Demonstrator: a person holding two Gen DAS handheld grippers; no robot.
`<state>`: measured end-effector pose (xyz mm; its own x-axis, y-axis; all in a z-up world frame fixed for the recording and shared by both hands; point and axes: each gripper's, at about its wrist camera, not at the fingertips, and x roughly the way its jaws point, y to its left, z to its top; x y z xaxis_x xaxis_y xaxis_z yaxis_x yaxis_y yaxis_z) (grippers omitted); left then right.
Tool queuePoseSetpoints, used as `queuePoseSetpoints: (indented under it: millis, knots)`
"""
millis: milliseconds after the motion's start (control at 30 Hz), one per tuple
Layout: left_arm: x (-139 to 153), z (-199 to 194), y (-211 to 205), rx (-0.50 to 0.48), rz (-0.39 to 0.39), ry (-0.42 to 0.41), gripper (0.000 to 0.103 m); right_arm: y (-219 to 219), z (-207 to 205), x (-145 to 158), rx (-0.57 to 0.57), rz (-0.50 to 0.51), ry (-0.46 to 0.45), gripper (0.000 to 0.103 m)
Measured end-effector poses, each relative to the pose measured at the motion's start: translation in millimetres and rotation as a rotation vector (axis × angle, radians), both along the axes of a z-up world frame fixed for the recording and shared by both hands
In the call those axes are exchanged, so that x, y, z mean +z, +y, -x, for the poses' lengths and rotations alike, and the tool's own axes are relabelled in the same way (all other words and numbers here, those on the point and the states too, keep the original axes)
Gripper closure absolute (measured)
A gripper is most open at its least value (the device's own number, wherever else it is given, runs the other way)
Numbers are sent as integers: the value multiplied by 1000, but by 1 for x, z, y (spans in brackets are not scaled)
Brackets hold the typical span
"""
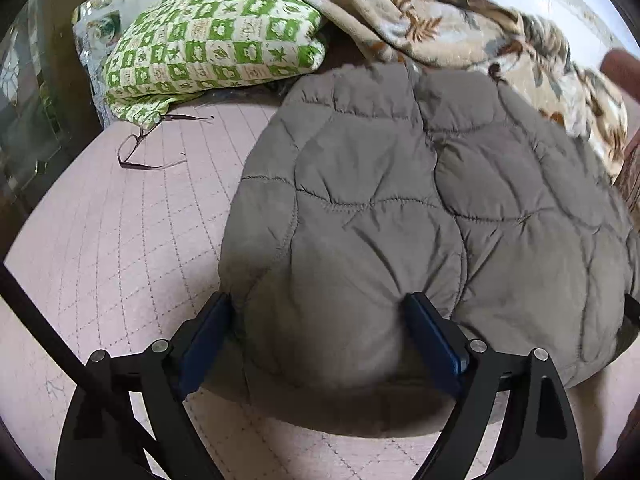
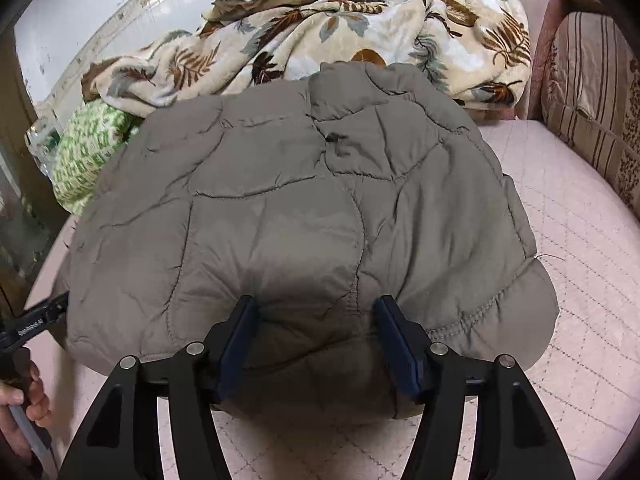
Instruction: Fold large clothes
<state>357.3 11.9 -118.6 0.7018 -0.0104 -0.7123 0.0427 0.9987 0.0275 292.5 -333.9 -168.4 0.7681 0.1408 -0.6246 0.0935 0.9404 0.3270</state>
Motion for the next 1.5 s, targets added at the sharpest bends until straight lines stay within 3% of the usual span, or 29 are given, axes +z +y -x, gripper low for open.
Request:
queuePoseSetpoints:
  millis: [133, 233, 500, 833, 1067, 1267, 1333, 1500]
  knots:
    - [13, 3, 12, 16, 48, -6, 14, -24, 23, 19, -17, -145, -81, 37]
    - [24, 8, 23, 46, 54, -28, 14, -43, 40, 29, -59, -183, -124, 37]
    - [36, 13, 50, 125, 59, -22, 14, -88, 67, 27, -179, -263, -116, 37]
    - [20, 7, 85, 178, 241, 99, 14, -108, 73, 18, -213, -372, -60, 37]
    - [5, 3, 74, 187, 157, 136, 14, -108, 66, 9, -240, -332, 0, 37]
    - [1, 3, 62, 187, 57, 137, 14, -106, 46, -18, -235, -288, 139, 37]
    - [10, 7, 65, 192, 77, 115, 14, -108, 48, -18, -243, -308, 138, 37]
    - [33, 15, 82, 204, 194, 71, 14, -124, 67, 0, -266, -428, 30, 34]
